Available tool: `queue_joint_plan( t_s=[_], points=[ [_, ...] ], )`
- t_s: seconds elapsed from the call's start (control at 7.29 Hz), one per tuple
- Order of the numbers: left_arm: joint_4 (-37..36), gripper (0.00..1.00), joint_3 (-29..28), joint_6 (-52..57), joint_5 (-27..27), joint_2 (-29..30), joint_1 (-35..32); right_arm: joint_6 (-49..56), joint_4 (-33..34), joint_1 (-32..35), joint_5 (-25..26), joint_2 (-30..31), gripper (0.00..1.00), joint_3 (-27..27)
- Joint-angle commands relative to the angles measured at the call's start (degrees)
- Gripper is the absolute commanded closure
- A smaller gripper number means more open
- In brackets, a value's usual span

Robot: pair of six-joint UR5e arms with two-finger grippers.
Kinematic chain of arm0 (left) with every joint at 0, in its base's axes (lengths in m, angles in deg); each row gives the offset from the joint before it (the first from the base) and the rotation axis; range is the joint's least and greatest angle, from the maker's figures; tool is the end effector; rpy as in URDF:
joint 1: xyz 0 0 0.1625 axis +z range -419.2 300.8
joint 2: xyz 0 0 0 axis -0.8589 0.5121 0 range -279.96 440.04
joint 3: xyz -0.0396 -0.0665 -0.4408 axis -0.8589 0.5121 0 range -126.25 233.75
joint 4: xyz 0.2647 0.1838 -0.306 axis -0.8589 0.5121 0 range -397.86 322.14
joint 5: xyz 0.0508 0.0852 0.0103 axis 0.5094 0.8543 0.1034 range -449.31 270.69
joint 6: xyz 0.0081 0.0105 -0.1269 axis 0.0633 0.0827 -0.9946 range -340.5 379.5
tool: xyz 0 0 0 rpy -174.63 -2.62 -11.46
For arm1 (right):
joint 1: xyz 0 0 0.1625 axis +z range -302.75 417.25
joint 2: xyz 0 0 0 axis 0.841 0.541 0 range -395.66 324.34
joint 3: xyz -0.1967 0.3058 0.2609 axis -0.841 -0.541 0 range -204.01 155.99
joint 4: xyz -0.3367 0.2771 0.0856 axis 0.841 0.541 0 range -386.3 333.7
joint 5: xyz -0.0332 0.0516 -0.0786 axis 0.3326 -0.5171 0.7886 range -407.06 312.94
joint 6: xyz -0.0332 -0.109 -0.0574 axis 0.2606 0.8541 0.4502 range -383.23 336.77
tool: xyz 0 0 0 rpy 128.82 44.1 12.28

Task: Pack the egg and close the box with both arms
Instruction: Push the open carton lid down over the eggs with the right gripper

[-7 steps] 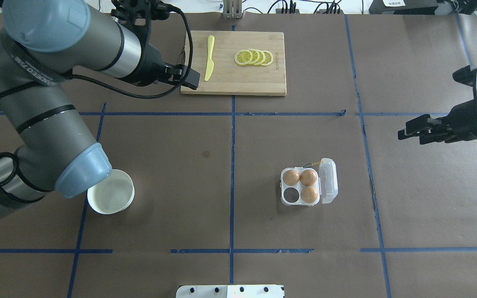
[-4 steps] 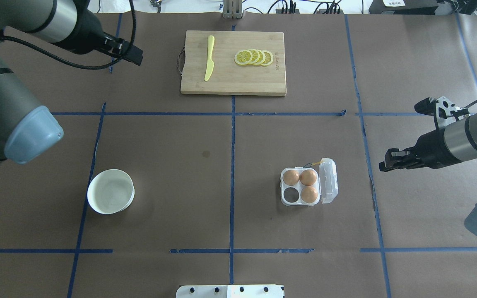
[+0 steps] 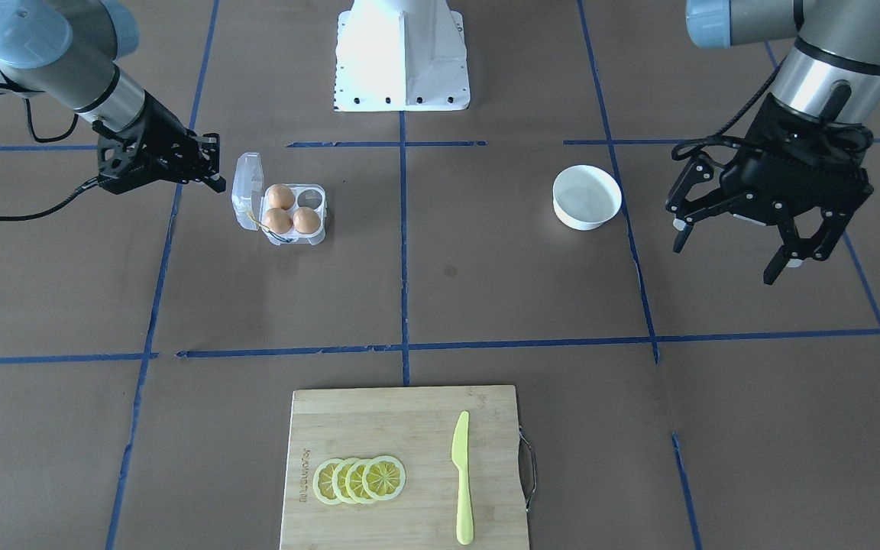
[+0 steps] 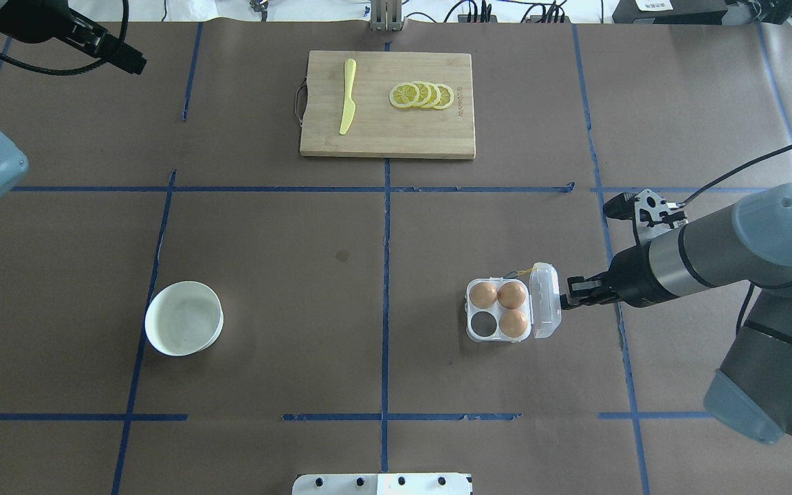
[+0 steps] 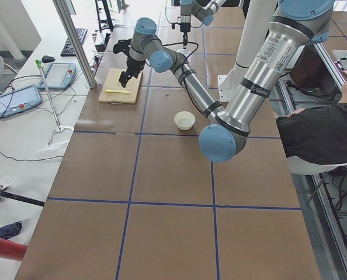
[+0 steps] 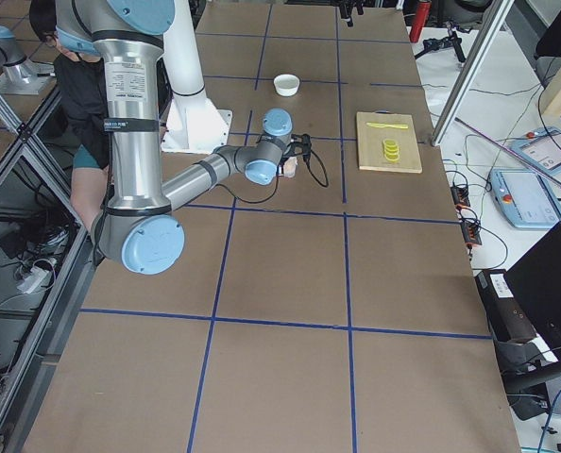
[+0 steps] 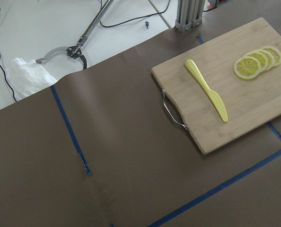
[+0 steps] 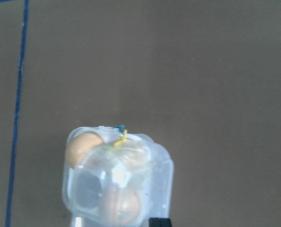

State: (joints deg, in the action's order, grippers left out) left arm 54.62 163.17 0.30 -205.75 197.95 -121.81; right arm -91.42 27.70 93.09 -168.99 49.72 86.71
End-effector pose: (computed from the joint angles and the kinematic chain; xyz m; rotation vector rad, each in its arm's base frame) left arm 0.2304 -0.6109 0.2439 0.6151 0.7364 0.3321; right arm -0.4171 -0.3825 0.3916 0.0619 -1.1504 -0.0810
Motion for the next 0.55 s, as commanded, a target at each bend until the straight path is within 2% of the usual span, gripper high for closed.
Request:
queue_joint_plan(
  t_s=[0.0,0.27,0.41],
  points=[
    [0.1,0.00,-1.4,4.2,-0.3,-0.7,-2.2,-1.1,0.3,-2.4,1.1,-7.0,1.00,-2.8],
    [0.7,0.00,-1.8,6.8,-1.5,-2.6,-3.1,-2.8,6.4,-2.7,1.0,-14.2,1.00,-2.7],
    [0.8,0.00,-2.1,7.9,-3.9,-4.3,-4.3,-6.0,7.4,-2.8,1.0,-17.1,0.27,-2.8]
  ],
)
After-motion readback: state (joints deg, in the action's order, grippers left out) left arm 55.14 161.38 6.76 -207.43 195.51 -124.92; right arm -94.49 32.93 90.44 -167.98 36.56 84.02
